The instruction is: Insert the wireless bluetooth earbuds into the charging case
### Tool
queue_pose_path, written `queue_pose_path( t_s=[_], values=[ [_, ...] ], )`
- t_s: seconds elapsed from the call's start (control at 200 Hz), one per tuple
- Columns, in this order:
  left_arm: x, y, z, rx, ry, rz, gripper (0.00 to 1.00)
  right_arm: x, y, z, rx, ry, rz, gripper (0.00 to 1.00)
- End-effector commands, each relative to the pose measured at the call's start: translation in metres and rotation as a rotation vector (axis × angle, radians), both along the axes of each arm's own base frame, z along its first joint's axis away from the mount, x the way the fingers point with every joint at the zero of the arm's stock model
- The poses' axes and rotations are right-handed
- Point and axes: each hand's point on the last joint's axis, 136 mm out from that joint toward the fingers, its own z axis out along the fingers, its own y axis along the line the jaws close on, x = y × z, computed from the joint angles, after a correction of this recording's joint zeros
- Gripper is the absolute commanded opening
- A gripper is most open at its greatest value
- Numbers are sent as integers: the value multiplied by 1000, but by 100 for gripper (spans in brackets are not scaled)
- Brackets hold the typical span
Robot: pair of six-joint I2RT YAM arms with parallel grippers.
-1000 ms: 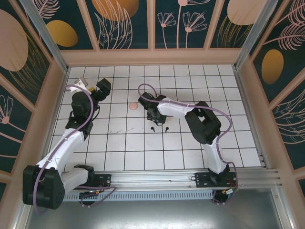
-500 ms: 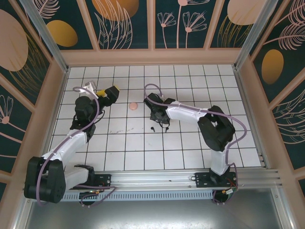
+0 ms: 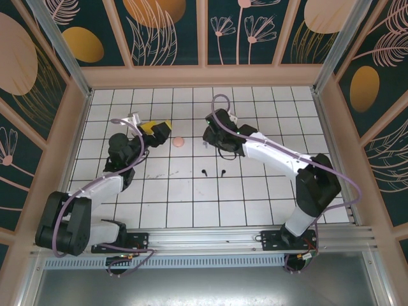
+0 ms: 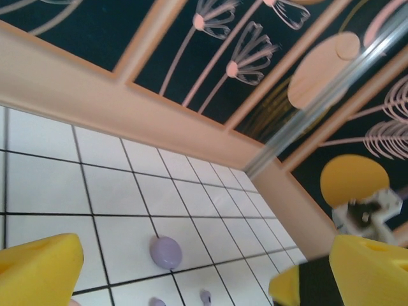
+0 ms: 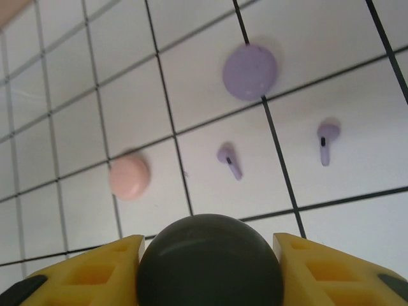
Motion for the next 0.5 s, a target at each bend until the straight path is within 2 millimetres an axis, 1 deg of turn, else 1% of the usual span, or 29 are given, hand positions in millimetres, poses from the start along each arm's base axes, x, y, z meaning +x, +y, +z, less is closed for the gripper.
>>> queue_pose_path(
  t_s=[0.0, 0.05, 0.125, 0.265, 0.425, 0.495],
  values=[
    [-14, -22, 8, 22, -107, -97, 99, 10, 13, 47, 122, -90, 6, 34],
    [-19, -27, 5, 22, -121, -118, 99, 12, 15, 56, 144, -102, -1, 34],
    [-25, -36, 3, 13, -141, -157, 98, 14, 18, 64, 180, -111, -14, 34],
    [-34, -52, 2, -18, -182, -226, 96, 16, 25, 74, 285, -110, -52, 34],
    [-42, -62, 5, -76, -219, -281, 92, 16, 29, 78, 397, -99, -107, 34],
    [-43, -66, 5, -100, -222, -308, 86, 17, 31, 77, 437, -93, -127, 34]
  ],
)
